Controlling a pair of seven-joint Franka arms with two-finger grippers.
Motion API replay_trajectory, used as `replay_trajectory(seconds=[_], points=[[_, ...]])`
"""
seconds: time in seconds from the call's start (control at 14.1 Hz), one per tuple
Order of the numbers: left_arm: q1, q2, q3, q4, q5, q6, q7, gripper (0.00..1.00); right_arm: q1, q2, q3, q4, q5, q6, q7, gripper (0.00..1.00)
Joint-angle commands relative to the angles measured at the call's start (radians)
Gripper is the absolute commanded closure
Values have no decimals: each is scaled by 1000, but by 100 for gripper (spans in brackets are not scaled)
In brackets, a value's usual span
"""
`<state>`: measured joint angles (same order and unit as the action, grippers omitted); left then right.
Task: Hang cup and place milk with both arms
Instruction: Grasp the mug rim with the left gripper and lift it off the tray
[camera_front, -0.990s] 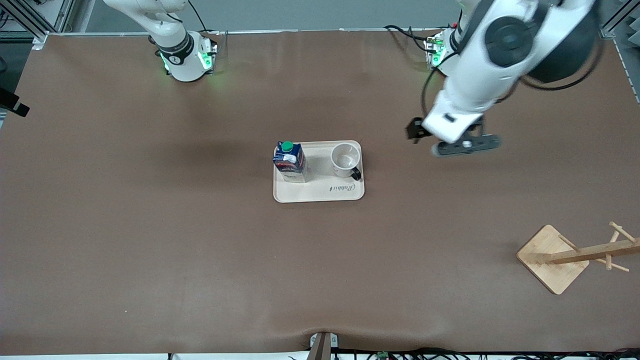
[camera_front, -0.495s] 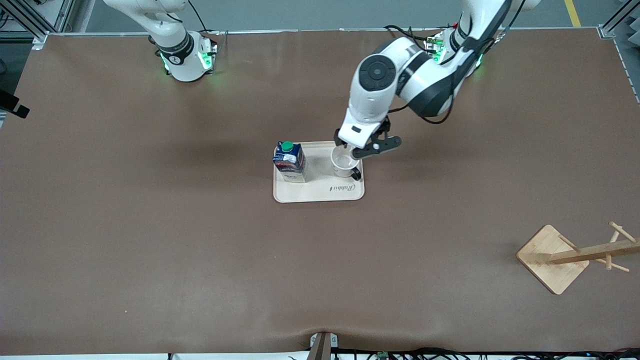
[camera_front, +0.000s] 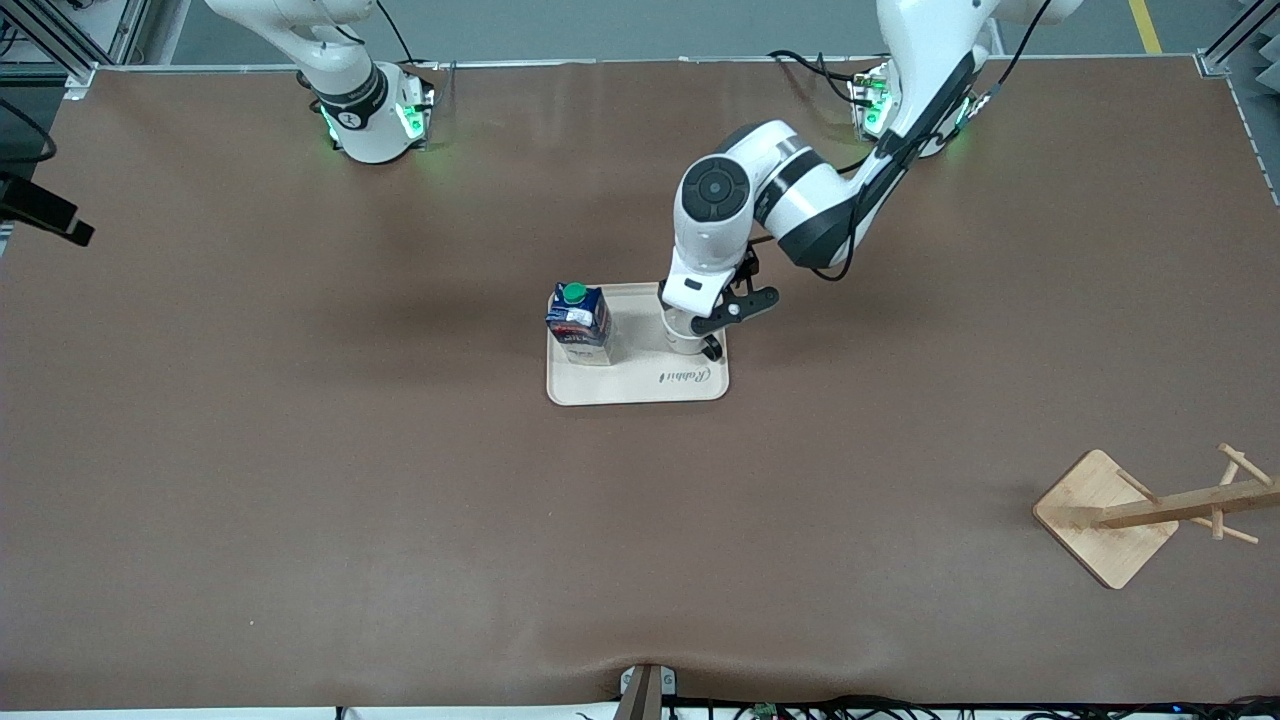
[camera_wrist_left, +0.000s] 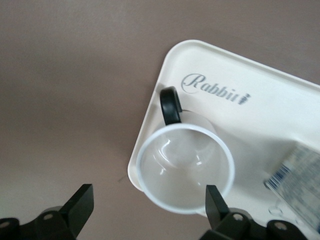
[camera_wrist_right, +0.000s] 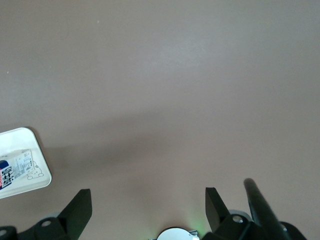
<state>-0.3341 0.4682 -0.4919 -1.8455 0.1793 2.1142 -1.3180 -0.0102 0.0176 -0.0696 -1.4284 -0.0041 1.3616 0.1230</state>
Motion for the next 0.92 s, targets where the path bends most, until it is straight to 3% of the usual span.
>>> replay_trajectory(seconds=[0.0,0.35,0.57,0.85], points=[[-23,44,0,5,32,13,-122,20,21,21,-1,3,-7,7,-3,0],[-28,87,4,-1,32,21,-182,56,29,79,-1,3,-28,7,-14,0],[-19,84,6,3,32,23,-184,100,33,108,1,3,-22,5,-13,0],[-8,25,6,14,32,6,-176,100,94,136,1,-1,-5,17,-2,0]])
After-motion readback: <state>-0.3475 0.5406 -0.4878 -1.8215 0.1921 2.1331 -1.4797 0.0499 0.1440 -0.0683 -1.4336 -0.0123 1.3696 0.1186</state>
